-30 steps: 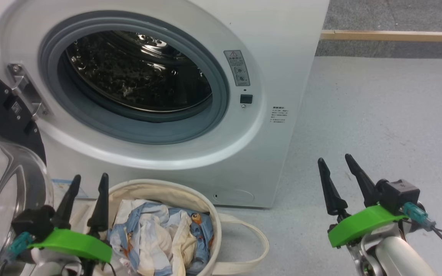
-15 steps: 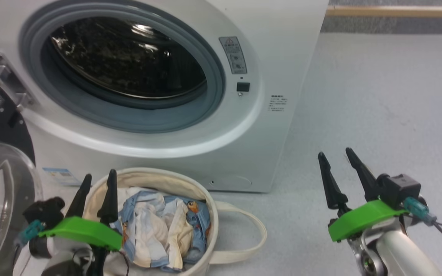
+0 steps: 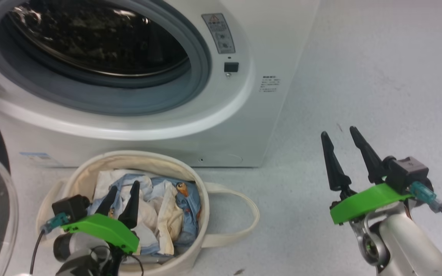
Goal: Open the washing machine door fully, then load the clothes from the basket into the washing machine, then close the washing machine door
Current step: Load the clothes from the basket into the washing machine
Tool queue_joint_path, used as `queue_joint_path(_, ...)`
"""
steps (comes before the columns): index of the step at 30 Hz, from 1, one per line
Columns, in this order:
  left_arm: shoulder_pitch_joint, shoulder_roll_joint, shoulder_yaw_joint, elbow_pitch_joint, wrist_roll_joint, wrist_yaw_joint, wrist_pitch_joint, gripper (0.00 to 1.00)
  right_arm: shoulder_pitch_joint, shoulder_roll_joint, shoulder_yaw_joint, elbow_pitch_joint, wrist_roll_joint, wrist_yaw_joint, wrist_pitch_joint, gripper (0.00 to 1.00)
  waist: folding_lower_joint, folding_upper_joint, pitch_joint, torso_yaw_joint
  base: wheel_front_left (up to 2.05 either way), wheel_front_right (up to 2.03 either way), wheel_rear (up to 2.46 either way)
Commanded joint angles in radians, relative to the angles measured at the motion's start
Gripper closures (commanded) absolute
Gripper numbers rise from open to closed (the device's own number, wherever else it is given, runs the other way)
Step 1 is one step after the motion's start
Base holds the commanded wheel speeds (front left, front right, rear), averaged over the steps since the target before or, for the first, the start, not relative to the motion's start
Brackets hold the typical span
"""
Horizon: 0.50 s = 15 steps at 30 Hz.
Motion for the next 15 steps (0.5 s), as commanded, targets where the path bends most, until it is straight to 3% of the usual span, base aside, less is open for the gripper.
queue_joint_path(1,-0.052,0.039,0.007,0.027,-0.018,-0.006,0.004,0.00,-0.039,-0.012,0.009,-0.037,-0.014,0.001,-0.012,0.00,-0.0002,0.0000,0.023,-0.011,0.00,0.00,0.00)
queue_joint_path(15,-0.191,0.028,-0.111,0.323,-0.058,-0.006,-0.003,0.00,-0.081,-0.029,0.009,-0.058,-0.035,0.001,-0.012,0.00,-0.0002,0.0000,0.137,-0.044,0.00,0.00,0.00)
